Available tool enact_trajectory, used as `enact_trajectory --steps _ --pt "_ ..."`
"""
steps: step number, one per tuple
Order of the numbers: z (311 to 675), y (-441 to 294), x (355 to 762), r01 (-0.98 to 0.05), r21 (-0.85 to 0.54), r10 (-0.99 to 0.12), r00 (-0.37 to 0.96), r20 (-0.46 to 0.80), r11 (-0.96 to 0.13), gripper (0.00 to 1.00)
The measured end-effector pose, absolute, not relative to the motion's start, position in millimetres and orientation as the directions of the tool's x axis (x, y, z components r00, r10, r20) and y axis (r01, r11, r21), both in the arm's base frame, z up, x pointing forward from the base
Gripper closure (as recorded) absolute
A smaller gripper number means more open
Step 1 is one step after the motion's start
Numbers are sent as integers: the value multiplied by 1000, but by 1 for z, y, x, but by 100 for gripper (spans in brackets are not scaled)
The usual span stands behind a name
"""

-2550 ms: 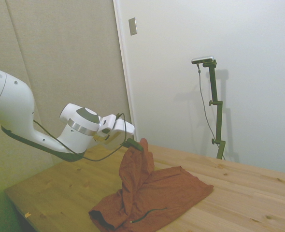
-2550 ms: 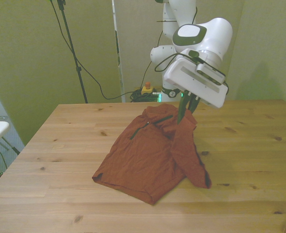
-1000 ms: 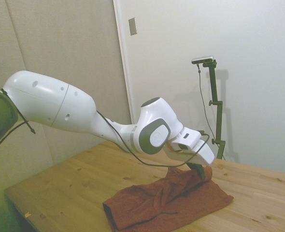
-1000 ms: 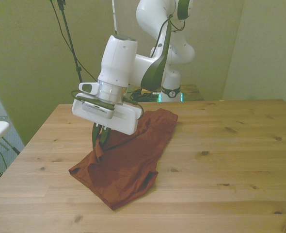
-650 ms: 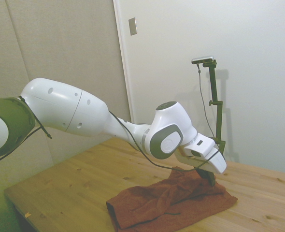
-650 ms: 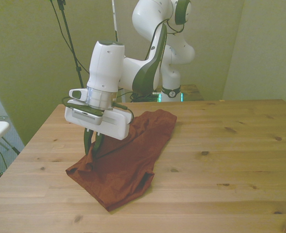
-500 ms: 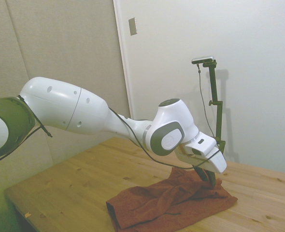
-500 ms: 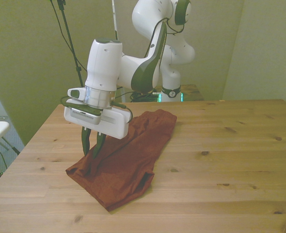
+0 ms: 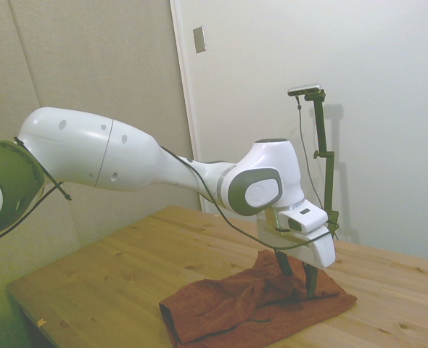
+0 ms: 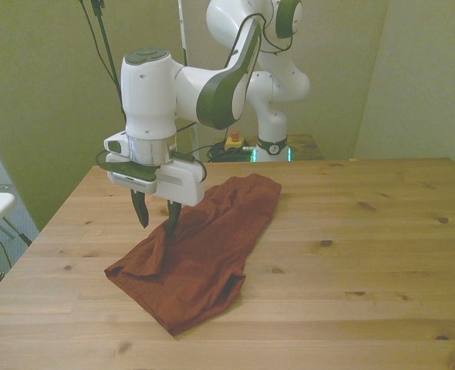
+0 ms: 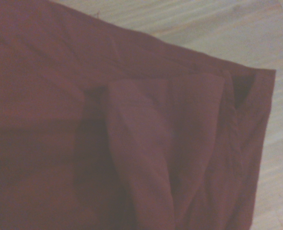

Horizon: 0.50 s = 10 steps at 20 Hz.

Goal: Fold the shorts

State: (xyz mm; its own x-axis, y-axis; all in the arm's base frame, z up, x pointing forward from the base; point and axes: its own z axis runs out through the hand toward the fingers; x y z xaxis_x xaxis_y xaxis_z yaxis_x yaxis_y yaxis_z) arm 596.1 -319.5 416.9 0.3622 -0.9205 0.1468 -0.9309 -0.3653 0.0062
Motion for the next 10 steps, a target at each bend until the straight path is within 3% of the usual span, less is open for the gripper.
enact_trajectory --steps 7,10 --pt "458 -313 561 -922 136 -911 380 160 -361 0" --pt "470 -301 557 -918 116 -904 394 164 -379 0"
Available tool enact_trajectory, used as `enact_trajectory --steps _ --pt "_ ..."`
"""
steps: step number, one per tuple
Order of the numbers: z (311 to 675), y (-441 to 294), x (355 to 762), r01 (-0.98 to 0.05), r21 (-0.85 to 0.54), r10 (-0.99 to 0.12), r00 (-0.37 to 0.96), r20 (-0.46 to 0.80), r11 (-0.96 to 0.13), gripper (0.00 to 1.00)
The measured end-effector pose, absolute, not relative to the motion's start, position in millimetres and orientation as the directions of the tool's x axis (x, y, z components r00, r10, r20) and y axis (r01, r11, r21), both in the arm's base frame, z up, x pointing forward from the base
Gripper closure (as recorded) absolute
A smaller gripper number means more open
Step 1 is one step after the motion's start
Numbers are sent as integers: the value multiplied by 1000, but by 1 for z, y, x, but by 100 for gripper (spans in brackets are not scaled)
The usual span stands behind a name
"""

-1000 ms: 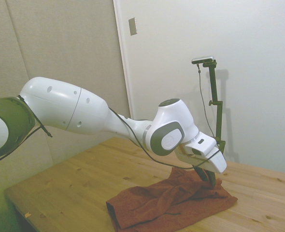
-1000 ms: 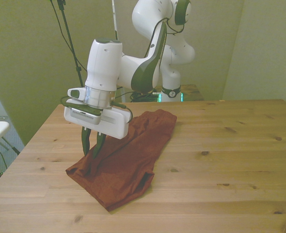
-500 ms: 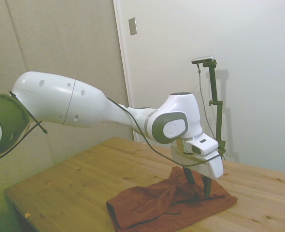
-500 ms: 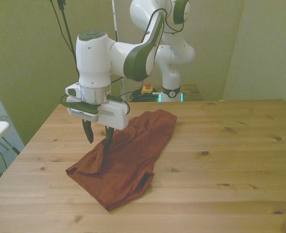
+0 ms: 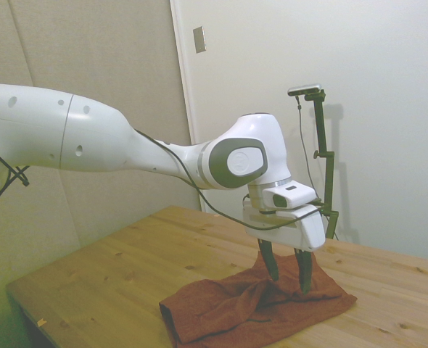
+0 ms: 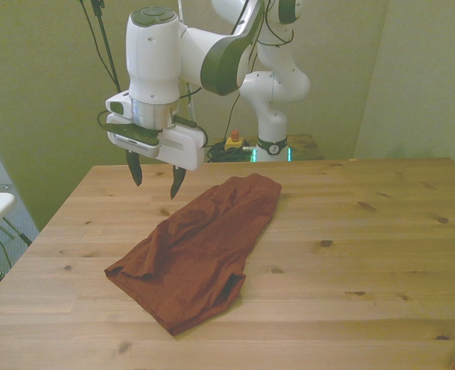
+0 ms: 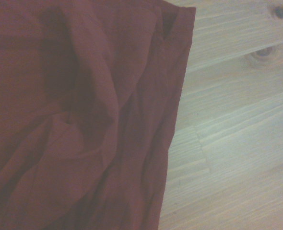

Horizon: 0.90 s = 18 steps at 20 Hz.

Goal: Fold the shorts

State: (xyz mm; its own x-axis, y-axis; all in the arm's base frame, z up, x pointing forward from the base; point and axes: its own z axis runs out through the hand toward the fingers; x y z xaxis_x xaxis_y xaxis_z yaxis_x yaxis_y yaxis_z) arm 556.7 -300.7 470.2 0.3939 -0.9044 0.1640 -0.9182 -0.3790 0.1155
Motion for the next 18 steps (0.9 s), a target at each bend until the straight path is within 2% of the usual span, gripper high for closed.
enact_trajectory --steps 4,7,9,13,18 --pt "523 -253 540 -901 14 -888 431 161 -434 0" --pt "560 -196 510 -869 -71 -869 479 121 -489 0" --pt "573 -156 487 -836 -122 -845 531 68 -535 0" --pt "564 -90 431 -771 -202 -779 625 -56 -604 0" --pt "542 -61 373 -745 -181 -744 662 -85 -642 0"
